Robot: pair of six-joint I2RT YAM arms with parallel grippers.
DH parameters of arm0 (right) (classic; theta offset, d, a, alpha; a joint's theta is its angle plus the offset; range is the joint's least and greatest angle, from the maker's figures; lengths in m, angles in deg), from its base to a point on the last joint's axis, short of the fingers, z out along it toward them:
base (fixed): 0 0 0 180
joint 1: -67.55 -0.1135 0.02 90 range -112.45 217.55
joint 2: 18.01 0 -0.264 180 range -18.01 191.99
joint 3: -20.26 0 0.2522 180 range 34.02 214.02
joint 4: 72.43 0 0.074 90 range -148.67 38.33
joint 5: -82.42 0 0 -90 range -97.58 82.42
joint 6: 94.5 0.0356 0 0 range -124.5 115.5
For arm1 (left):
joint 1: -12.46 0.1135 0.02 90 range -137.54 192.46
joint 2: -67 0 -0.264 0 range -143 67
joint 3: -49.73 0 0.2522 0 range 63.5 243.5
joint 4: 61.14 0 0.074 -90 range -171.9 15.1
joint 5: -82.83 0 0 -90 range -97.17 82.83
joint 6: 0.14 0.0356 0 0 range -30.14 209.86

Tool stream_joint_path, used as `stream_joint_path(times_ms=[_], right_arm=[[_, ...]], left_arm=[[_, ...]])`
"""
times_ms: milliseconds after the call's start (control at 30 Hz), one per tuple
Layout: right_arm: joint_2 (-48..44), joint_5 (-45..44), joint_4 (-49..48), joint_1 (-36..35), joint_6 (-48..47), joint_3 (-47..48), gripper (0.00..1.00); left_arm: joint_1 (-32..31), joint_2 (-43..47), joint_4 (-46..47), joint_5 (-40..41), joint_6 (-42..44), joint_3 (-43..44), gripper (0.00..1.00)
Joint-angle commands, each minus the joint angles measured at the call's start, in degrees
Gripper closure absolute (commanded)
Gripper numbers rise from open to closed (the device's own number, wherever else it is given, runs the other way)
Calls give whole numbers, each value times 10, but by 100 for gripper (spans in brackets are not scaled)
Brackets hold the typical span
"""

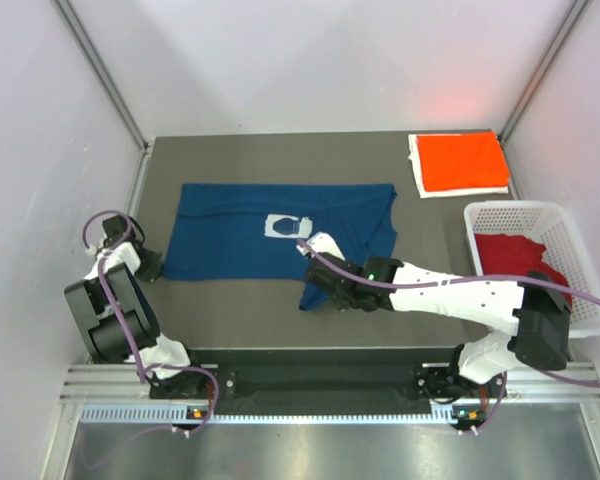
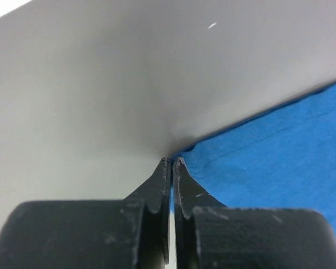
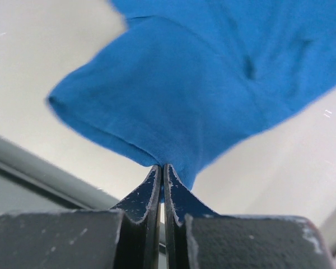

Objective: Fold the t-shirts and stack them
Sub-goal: Fold the tshirt

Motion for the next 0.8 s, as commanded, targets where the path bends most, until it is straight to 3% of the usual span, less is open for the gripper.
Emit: stream_joint_path(times_ms=[0, 300, 767], right_arm=[[-46, -30, 25, 48, 5, 16, 100], [-57, -40, -1, 162, -91, 39, 100], [61, -32, -23, 301, -245, 175, 100]], left_arm=[[0, -4, -38, 0, 29, 64, 100], [-9, -91, -73, -92, 24, 183, 100], [-63, -196, -119, -45, 28, 326, 100]])
